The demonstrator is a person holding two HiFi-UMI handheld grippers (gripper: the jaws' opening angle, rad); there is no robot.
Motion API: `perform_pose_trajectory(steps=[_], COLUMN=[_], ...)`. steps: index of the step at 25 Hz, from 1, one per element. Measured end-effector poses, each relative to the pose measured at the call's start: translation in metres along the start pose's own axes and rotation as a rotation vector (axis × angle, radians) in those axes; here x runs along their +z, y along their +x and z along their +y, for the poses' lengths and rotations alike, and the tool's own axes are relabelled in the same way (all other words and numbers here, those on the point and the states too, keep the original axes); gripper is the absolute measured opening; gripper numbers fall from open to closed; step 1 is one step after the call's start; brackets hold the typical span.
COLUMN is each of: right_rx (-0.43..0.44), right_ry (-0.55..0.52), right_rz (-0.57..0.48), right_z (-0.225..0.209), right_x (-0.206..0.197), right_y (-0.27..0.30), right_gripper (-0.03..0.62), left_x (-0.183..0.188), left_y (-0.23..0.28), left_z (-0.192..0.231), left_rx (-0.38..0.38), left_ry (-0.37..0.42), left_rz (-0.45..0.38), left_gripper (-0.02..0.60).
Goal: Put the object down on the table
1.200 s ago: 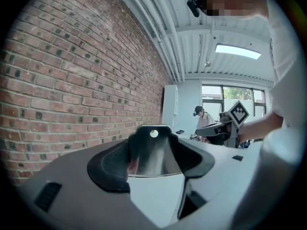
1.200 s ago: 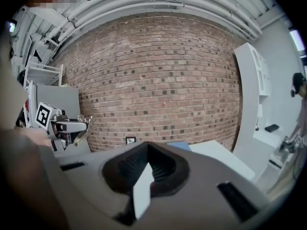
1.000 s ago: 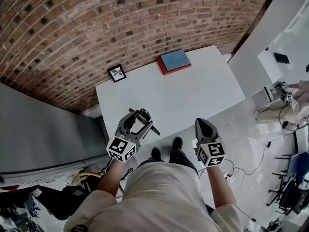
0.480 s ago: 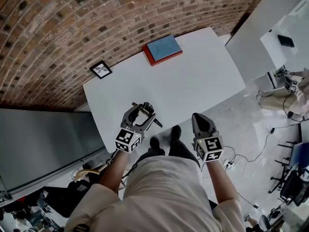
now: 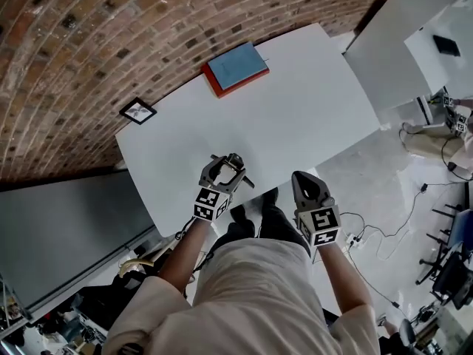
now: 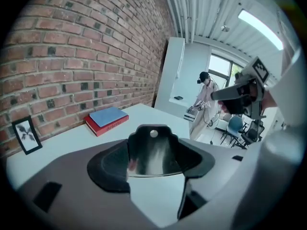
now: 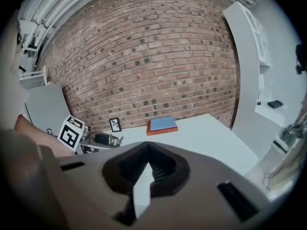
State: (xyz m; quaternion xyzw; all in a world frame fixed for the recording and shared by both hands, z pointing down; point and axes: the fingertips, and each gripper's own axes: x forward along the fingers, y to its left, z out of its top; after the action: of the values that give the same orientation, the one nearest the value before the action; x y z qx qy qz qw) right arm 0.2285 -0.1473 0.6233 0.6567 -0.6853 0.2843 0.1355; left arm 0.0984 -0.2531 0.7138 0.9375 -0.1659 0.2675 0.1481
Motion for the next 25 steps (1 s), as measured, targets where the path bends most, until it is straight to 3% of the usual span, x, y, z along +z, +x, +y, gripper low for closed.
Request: perform_pose_trajectory(steps=[9,17,25], right_rx=[0.019,0.029,0.040], right_ry=[0.045,0.078,0.104], right_rz=[0.048,0.094,0.126], right_z=[-0.037,-0.058,-0.066], right_x=[-0.024,-0.055,-0.067], right_y=[0.023,0.051,0.072], right_gripper=[0.002,0.002,0.002], left_x=[-0.055,-0.096,-0.127], left_y=[0.077,0.117,0.146], left_z=[0.004,0.012,0.028], left_rx=[0.004,0.040,0.093], left_ry=[0.015,-0.004,0.100], left_rz=[0.148,0.246,0.353], left_gripper=[0.275,0.275,0.275])
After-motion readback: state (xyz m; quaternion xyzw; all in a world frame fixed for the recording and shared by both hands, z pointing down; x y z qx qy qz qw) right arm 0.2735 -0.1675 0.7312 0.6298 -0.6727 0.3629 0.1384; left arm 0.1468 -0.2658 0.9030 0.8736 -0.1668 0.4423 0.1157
